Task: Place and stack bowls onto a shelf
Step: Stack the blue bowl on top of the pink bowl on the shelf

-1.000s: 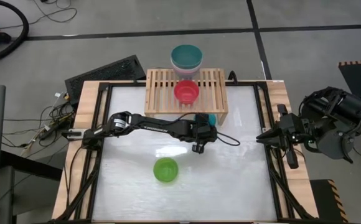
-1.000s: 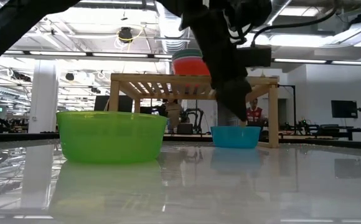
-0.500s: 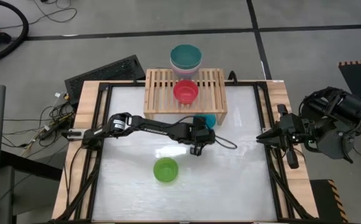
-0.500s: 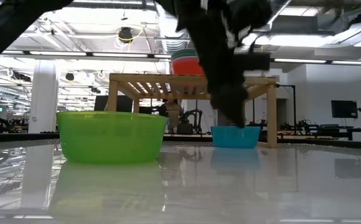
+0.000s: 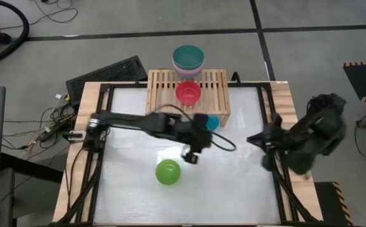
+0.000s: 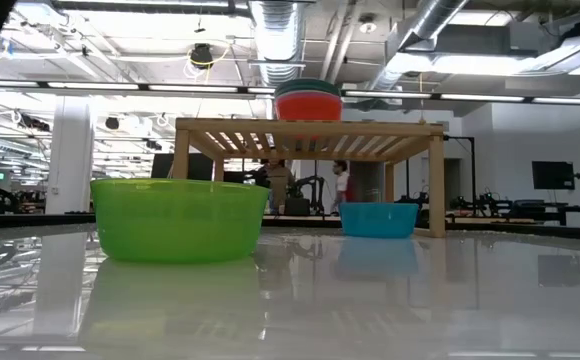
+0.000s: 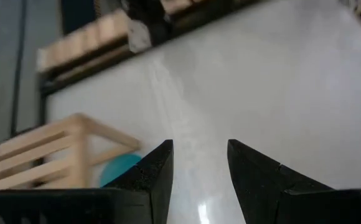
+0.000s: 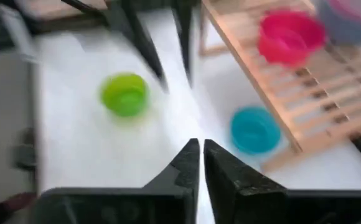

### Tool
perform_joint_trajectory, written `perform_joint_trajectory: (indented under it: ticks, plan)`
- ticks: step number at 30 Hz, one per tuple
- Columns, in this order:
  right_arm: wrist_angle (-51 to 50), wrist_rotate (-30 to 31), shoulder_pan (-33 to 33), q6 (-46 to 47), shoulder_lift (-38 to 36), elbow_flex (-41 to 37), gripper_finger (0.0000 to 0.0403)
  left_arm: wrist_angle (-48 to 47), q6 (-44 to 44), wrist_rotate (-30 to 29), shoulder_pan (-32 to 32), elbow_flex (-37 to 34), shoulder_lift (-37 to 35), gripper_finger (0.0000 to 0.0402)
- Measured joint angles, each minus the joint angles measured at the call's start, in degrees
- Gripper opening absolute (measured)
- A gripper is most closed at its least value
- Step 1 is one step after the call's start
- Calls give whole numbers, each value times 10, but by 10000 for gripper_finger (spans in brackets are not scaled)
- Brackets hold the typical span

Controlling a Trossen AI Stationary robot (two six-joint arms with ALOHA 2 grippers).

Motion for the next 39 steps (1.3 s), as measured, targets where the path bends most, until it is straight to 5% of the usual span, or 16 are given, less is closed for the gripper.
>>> perform_joint_trajectory:
  ticks: [4, 9, 16, 20, 27, 39]
  plan:
    - [61, -7, -43, 37, 13, -123, 18, -42, -27, -31, -7, 2, -106, 138]
    - [278, -26, -122, -12, 50, -262, 18, -58, -80, -94, -28, 2, -214, 138]
    - [543, 11, -209, -85, 137, -352, 18, -88, -114, -150, -58, 1, -307, 138]
    - [553, 92, -242, -34, 200, -365, 18, -121, -140, -171, -74, -7, -331, 138]
    - [555, 129, -273, 73, 299, -373, 18, -183, -176, -195, -100, -22, -342, 138]
    - [556, 158, -335, 41, 333, -373, 18, -205, -160, -223, -112, -22, -337, 138]
